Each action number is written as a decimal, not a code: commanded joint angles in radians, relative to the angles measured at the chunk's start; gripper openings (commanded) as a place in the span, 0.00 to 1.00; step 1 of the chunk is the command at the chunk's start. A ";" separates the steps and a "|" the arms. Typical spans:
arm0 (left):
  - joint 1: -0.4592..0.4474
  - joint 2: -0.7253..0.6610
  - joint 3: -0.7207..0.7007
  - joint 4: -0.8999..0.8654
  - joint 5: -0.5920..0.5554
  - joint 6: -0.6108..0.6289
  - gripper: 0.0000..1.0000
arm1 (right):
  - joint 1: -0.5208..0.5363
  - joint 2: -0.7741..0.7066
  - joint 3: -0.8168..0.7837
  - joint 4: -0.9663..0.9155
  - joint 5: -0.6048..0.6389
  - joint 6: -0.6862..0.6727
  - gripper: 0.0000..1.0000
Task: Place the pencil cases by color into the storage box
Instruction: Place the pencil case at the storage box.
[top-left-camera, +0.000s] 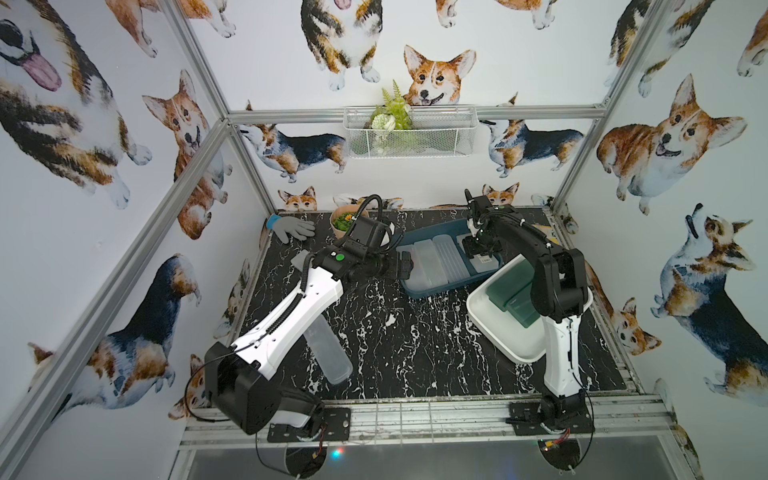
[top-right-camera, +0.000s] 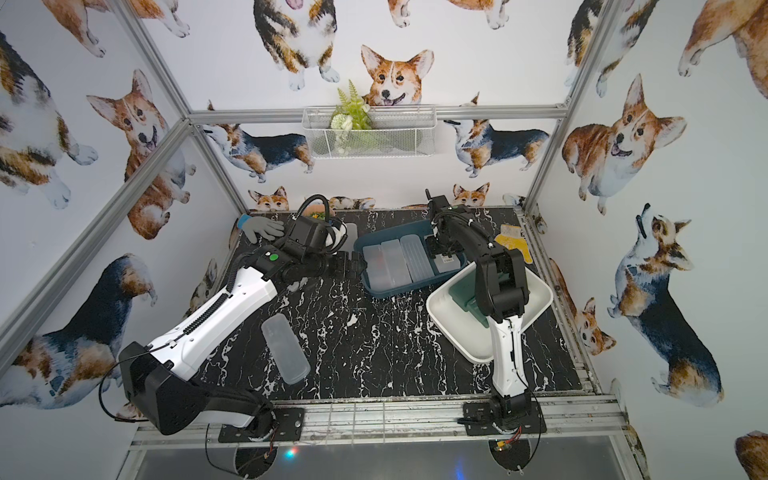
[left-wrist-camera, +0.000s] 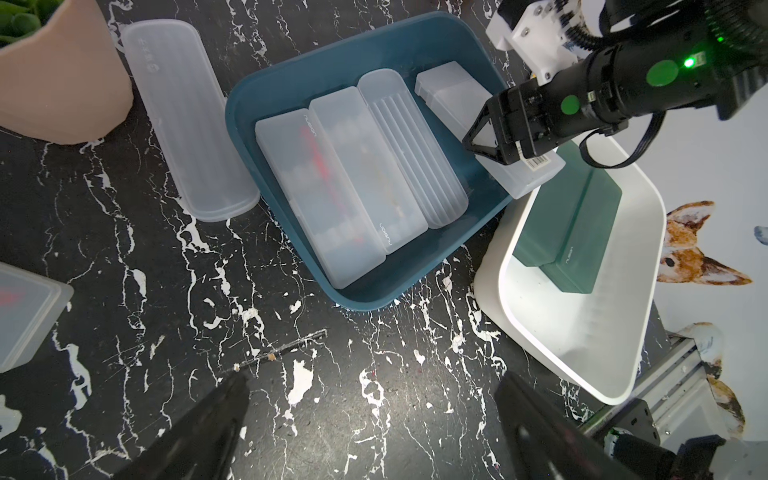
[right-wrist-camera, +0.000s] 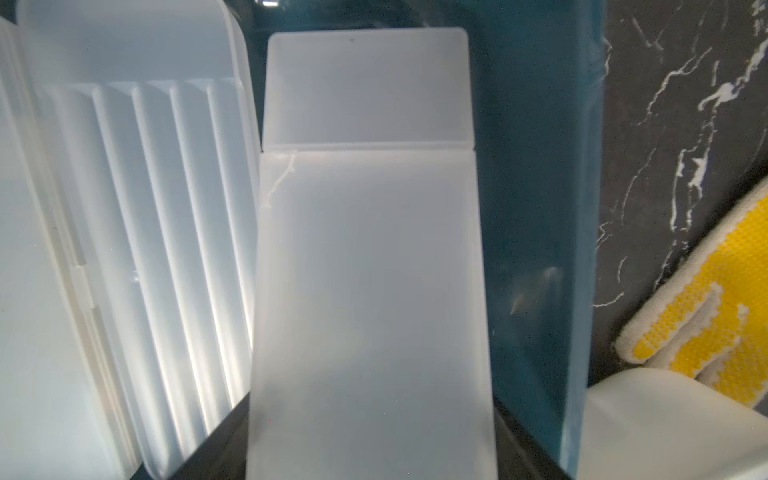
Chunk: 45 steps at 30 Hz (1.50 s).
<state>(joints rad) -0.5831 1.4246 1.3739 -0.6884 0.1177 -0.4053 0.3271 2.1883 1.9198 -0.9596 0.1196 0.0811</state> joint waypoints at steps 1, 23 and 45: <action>0.000 0.010 0.015 -0.009 -0.004 -0.013 0.95 | -0.003 0.013 0.016 0.030 0.020 -0.029 0.60; 0.000 0.048 0.071 -0.057 0.003 -0.012 0.95 | -0.003 -0.017 -0.150 0.257 0.036 -0.020 0.61; 0.000 -0.054 -0.036 -0.008 -0.052 -0.136 0.95 | -0.003 -0.004 -0.230 0.354 0.023 0.005 0.74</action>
<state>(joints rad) -0.5831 1.3869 1.3491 -0.7189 0.0895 -0.5072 0.3264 2.1731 1.6791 -0.5823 0.1291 0.0681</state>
